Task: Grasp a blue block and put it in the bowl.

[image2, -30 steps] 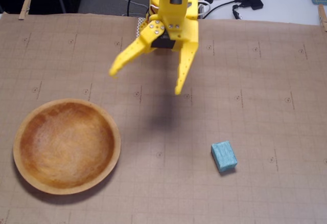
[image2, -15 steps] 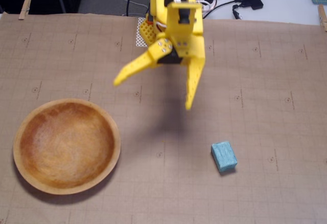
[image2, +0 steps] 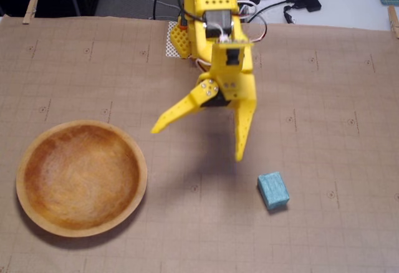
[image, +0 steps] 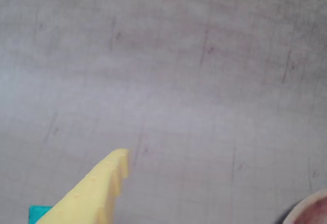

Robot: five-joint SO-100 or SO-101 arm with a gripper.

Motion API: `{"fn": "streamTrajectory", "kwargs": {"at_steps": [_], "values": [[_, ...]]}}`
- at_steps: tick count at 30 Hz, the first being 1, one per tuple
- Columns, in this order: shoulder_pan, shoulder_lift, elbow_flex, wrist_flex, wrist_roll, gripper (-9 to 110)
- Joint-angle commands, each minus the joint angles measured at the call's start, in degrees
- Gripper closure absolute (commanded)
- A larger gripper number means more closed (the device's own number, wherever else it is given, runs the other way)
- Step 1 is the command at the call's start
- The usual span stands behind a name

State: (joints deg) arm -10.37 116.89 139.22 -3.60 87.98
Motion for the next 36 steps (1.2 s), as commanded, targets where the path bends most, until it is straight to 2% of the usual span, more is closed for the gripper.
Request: {"fn": "streamTrajectory", "kwargs": {"at_steps": [1, 16, 36], "values": [[-1.67, -0.26, -0.18, -3.78, 0.09, 44], [-9.93, -1.76, 11.25, -16.79, -0.26, 44], [-17.93, -5.45, 13.18, -17.93, -0.26, 43]]}}
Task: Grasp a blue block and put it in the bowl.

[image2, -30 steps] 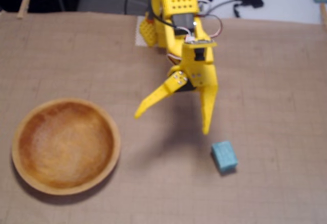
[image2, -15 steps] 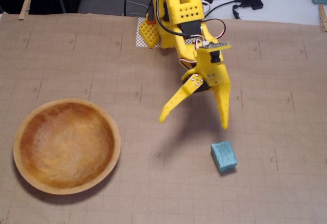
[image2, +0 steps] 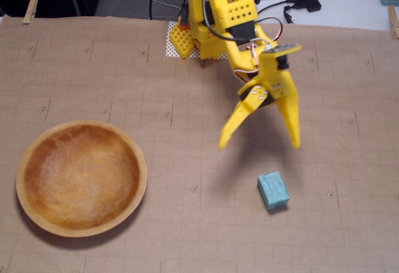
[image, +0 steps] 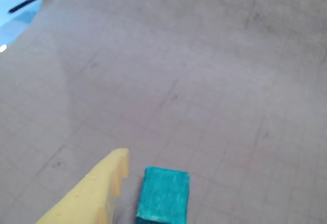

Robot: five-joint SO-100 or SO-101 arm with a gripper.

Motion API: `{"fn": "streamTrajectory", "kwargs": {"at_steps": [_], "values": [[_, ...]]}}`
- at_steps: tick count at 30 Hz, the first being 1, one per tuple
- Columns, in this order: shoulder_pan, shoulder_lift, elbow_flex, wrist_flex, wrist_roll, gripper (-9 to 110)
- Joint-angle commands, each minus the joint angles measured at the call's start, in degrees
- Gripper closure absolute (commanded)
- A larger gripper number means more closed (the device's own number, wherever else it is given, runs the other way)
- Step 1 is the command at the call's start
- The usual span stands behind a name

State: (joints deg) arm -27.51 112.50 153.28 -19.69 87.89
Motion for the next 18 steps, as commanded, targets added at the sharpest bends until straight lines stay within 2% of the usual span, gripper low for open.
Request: {"fn": "streamTrajectory", "kwargs": {"at_steps": [1, 8, 18], "values": [[-1.05, -2.46, -1.32, -1.85, -0.18, 43], [-1.05, -6.68, -2.20, -2.72, 0.09, 43], [-1.14, -19.25, -2.37, -18.98, 0.35, 43]]}}
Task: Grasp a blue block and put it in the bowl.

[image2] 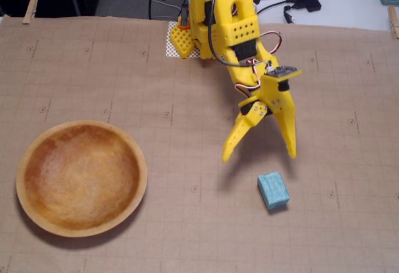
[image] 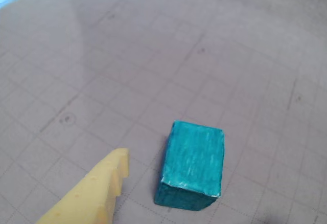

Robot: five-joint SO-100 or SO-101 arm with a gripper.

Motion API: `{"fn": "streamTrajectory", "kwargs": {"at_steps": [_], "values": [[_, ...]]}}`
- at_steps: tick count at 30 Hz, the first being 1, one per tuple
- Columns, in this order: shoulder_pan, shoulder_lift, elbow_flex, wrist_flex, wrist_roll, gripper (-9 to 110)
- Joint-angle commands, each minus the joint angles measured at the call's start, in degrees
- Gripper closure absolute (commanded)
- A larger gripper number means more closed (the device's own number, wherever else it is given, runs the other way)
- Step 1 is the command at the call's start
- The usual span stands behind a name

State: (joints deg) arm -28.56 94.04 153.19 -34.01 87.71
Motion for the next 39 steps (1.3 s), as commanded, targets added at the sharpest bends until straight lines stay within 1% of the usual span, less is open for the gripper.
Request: {"fn": "streamTrajectory", "kwargs": {"at_steps": [1, 6, 25, 39], "values": [[0.00, -1.85, -2.37, -6.15, 0.53, 43], [0.35, -7.21, -4.57, -11.07, 0.53, 43], [1.67, -19.42, -9.23, -20.48, 0.70, 43], [1.67, -26.81, -15.47, -21.01, 0.35, 43]]}}
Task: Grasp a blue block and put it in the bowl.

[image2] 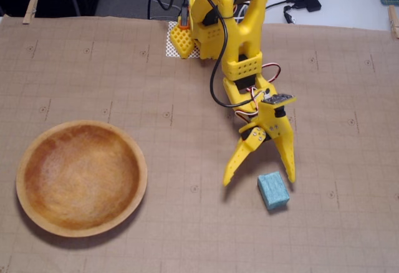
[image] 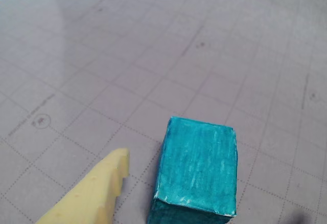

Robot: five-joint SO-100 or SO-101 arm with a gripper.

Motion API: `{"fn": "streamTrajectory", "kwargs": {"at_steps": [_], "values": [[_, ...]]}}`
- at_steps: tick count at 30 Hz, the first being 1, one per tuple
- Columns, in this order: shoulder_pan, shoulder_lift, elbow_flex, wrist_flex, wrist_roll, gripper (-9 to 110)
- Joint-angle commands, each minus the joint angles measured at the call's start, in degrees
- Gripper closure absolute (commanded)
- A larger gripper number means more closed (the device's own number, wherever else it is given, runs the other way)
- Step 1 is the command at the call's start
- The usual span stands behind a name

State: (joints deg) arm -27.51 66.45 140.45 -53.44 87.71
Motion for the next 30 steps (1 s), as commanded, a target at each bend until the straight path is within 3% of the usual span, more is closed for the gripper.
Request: {"fn": "streamTrajectory", "kwargs": {"at_steps": [1, 30], "values": [[0.62, 0.79, -2.90, -1.14, 0.70, 43], [0.79, 0.70, -3.25, 1.23, 0.62, 44]]}}
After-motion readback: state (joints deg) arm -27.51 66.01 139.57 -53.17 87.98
